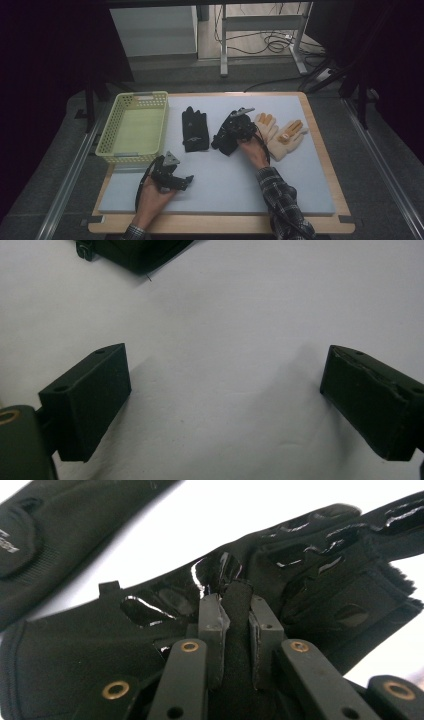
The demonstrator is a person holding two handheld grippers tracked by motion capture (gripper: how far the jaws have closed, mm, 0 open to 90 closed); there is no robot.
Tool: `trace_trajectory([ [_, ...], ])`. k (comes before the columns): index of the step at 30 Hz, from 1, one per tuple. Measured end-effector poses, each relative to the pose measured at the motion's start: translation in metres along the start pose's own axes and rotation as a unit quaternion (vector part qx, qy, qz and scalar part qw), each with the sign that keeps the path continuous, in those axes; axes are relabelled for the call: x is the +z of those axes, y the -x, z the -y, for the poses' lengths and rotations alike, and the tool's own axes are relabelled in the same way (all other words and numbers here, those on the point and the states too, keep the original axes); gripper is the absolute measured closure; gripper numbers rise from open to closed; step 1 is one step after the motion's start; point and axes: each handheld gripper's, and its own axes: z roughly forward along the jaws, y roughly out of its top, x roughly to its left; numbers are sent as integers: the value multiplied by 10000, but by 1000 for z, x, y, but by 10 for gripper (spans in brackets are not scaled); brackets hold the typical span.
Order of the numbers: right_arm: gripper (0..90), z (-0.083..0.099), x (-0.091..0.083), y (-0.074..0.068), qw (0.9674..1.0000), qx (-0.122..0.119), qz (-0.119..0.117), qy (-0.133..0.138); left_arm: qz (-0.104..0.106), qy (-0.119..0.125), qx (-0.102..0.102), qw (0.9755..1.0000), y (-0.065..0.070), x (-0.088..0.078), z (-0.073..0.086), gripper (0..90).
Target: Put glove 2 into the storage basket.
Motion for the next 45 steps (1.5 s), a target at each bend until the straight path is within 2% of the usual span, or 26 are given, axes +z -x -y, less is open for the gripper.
trace_trajectory([
  [3, 788, -2, -11, 3, 9998, 49, -131, 111, 4, 7, -15, 10000, 0, 0, 0, 61],
  [4, 788, -3, -21, 4, 9996, 44, -225, 189, 0, -16, 11, 10000, 0, 0, 0, 61],
  [5, 788, -3, -21, 4, 9996, 44, -225, 189, 3, -10, 4, 10000, 0, 0, 0, 61],
  [8, 788, -4, -34, 0, 9991, -71, -326, 253, 0, -16, 9, 10000, 0, 0, 0, 61],
  [16, 786, -1, -73, -23, 9950, -326, -851, 397, 4, -8, 1, 10000, 0, 0, 0, 61],
  [19, 784, 6, -85, -35, 9937, -435, -960, 382, -3, -2, 5, 10000, 0, 0, 0, 61],
  [20, 783, 14, -92, -44, 9924, -510, -1049, 382, -1, 3, -1, 10000, 0, 0, 0, 61],
  [22, 782, 17, -94, -47, 9920, -526, -1082, 382, -3, -2, 6, 10000, 0, 0, 0, 61],
  [26, 780, 34, -101, -63, 9898, -650, -1232, 300, -5, 2, 5, 10000, 0, 0, 0, 61],
  [32, 772, 62, -99, -79, 9873, -609, -1454, 184, -2, 5, 5, 10000, 0, 0, 0, 61],
  [33, 758, 68, -96, -81, 9872, -595, -1474, 139, -3, 5, 7, 10000, 0, 0, 0, 61],
  [36, 640, 75, -91, -84, 9879, -577, -1438, 57, -5, 2, 9, 10000, 0, 0, 0, 61],
  [38, 557, 74, -93, -82, 9884, -545, -1415, 118, 0, 9, 2, 10000, 0, 0, 0, 61],
  [40, 517, 67, -97, -77, 9885, -491, -1408, 233, -2, 5, 7, 10000, 0, 0, 0, 61],
  [45, 497, 58, -97, -71, 9891, -472, -1361, 298, 0, -10, 18, 10000, 0, 0, 0, 61],
])
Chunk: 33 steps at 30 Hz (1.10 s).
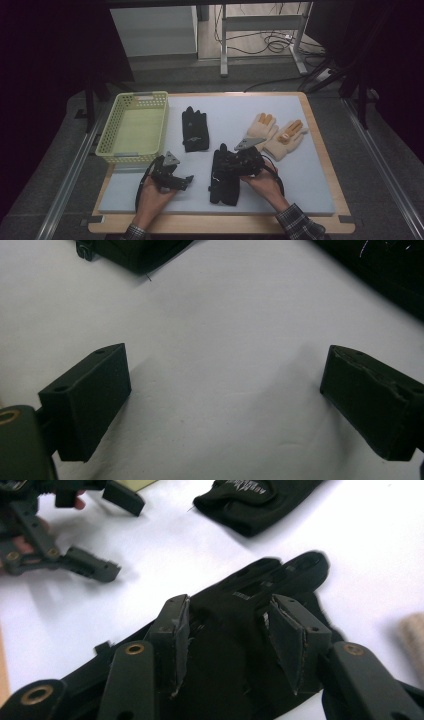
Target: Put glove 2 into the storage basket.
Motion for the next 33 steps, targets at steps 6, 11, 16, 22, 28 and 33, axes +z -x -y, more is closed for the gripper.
trace_trajectory([
  [6, 537, -18, 14, 14, 10000, -20, 39, 17, 0, -1, 3, 10000, 0, 0, 0, 61],
  [11, 543, -36, 33, 28, 10000, 30, 69, 10, 1, 1, -4, 10000, 0, 0, 0, 61],
  [16, 608, -54, 54, 35, 9997, -50, 233, -110, -1, -8, 9, 10000, 0, 0, 0, 61],
  [22, 655, -76, 79, 38, 9995, -157, 229, -173, 4, -4, -1, 10000, 0, 0, 0, 61],
  [28, 630, -90, 103, 38, 9992, -269, 154, -246, 5, -6, -14, 10000, 0, 0, 0, 60],
  [33, 545, -100, 125, 39, 9990, -291, 176, -272, 10, -1, -23, 10000, 0, 0, 0, 61],
])
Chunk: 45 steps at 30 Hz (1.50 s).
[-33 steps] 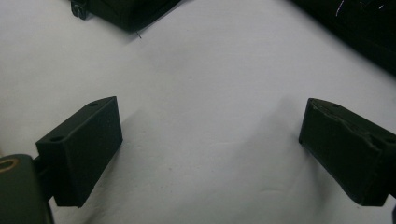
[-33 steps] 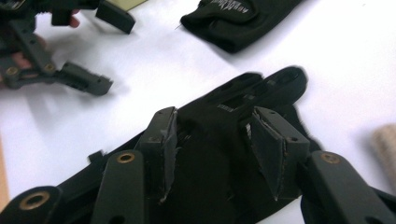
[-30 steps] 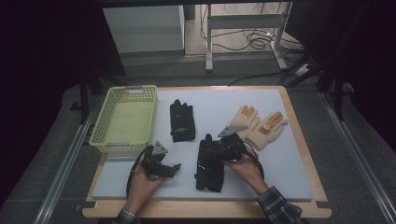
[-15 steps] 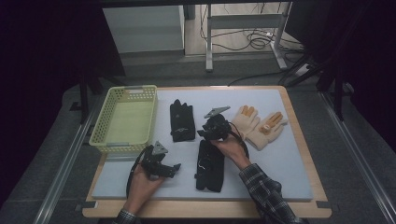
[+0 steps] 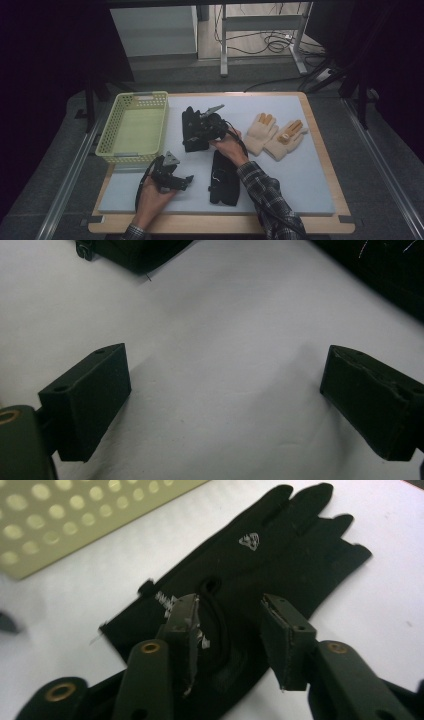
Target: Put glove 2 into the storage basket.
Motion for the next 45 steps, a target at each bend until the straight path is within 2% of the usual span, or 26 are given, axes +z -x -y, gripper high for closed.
trace_trajectory([
  [5, 422, -7, 18, 0, 9999, -78, 62, -45, 2, 1, 7, 10000, 0, 0, 0, 60],
  [8, 406, -6, 30, 1, 9994, -121, 155, -294, 2, 1, 11, 10000, 0, 0, 0, 60],
  [9, 424, -5, 33, 2, 9992, -151, 172, -317, 1, 1, 14, 10000, 0, 0, 0, 61],
  [10, 465, -3, 34, 3, 9996, -54, 80, -252, 0, 2, 14, 10000, 0, 0, 0, 61],
  [12, 548, -2, 34, 5, 9998, 52, 57, -192, 1, 2, -2, 10000, 0, 0, 0, 61],
  [14, 632, -2, 33, 6, 9997, 104, 39, -212, -1, 2, 11, 10000, 0, 0, 0, 60],
  [16, 719, -3, 33, 6, 9996, 144, -75, -248, -1, 2, -2, 10000, 0, 0, 0, 60],
  [22, 791, -3, 31, 3, 9992, 339, -48, -213, 0, 1, -4, 10000, 0, 0, 0, 61],
  [24, 792, -4, 30, 2, 9992, 340, -27, -186, 1, 2, -2, 10000, 0, 0, 0, 61],
  [29, 820, -5, 14, -4, 9996, 268, -17, -19, 3, -1, -7, 10000, 0, 0, 0, 60],
  [37, 826, -5, -26, -8, 9992, 257, -44, 290, -2, -7, 5, 10000, 0, 0, 0, 60],
  [45, 826, 3, -66, -18, 9992, 154, -8, 375, 3, 2, -2, 10000, 0, 0, 0, 60],
])
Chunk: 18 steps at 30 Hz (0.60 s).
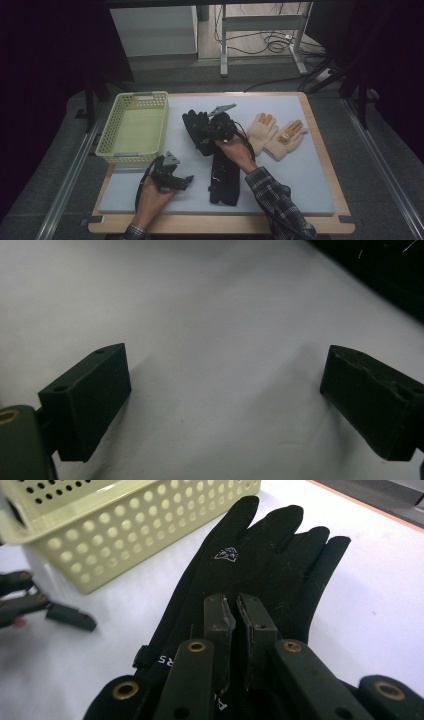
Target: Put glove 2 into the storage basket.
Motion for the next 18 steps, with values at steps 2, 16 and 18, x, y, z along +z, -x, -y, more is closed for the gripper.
trace_trajectory([
  [2, 825, 5, -9, -3, 10000, -4, 22, -25, -2, -1, 3, 10000, 0, 0, 0, 60],
  [16, 824, 60, -74, -32, 9998, 201, 6, -5, -13, 7, 15, 10000, 0, 0, 0, 61],
  [18, 822, 72, -76, -35, 9998, 194, 31, -64, -17, 21, 8, 10000, 0, 0, 0, 61],
])
